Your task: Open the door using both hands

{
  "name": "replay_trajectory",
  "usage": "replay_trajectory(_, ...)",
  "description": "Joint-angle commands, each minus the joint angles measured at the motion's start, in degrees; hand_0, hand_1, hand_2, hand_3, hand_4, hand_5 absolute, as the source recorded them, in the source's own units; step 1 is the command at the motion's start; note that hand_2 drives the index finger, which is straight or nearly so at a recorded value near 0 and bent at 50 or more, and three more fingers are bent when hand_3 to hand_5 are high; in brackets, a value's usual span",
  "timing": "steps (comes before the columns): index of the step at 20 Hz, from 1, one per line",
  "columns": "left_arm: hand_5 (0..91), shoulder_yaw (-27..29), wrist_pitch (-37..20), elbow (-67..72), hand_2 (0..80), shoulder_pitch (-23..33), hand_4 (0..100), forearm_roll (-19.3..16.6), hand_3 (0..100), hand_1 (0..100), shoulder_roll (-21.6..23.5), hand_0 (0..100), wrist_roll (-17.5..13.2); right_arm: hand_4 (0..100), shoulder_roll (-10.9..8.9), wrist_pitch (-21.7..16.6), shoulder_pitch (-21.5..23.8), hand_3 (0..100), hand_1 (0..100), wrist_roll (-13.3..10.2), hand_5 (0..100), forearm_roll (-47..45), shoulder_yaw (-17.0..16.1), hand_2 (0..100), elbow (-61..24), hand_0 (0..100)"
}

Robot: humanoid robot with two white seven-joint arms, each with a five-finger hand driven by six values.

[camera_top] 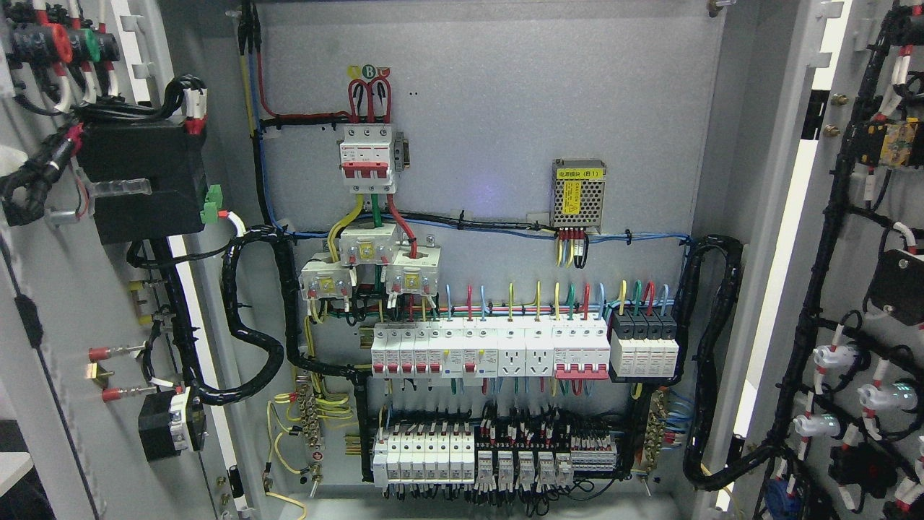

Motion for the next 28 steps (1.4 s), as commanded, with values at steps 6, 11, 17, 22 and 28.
replay_trajectory(6, 0.0, 0.0, 0.0, 1.0, 0.0, 0.6, 0, 0.0, 0, 0, 0.0, 0, 0.0, 0, 0.36, -0.1, -1.0, 0, 0, -2.5, 0, 0.4, 2.6, 0, 0.1, 38)
replay_trajectory(11, 0.0, 0.1, 0.0, 1.0, 0.0, 0.6, 0, 0.0, 0, 0, 0.0, 0, 0.0, 0, 0.36, -0.1, -1.1, 0, 0, -2.5, 0, 0.4, 3.0, 0, -0.1, 38)
replay_trajectory(17, 0.0, 0.0, 0.0, 1.0, 0.0, 0.6, 0, 0.0, 0, 0, 0.0, 0, 0.0, 0, 0.36, -0.1, -1.4, 0, 0, -2.5, 0, 0.4, 3.7, 0, -0.1, 38)
replay_trajectory(22, 0.0, 0.1, 0.0, 1.1, 0.0, 0.6, 0, 0.0, 0, 0, 0.0, 0, 0.0, 0, 0.27, -0.1, -1.5, 0, 0, -2.6, 0, 0.4, 3.6, 0, 0.0, 38)
replay_trajectory(28, 0.0, 0.1, 0.0, 1.2, 0.0, 0.6, 0, 0.0, 0, 0, 0.0, 0, 0.0, 0, -0.61, -0.3, -1.1, 0, 0, -2.6, 0, 0.5, 1.8, 0, 0.6, 38)
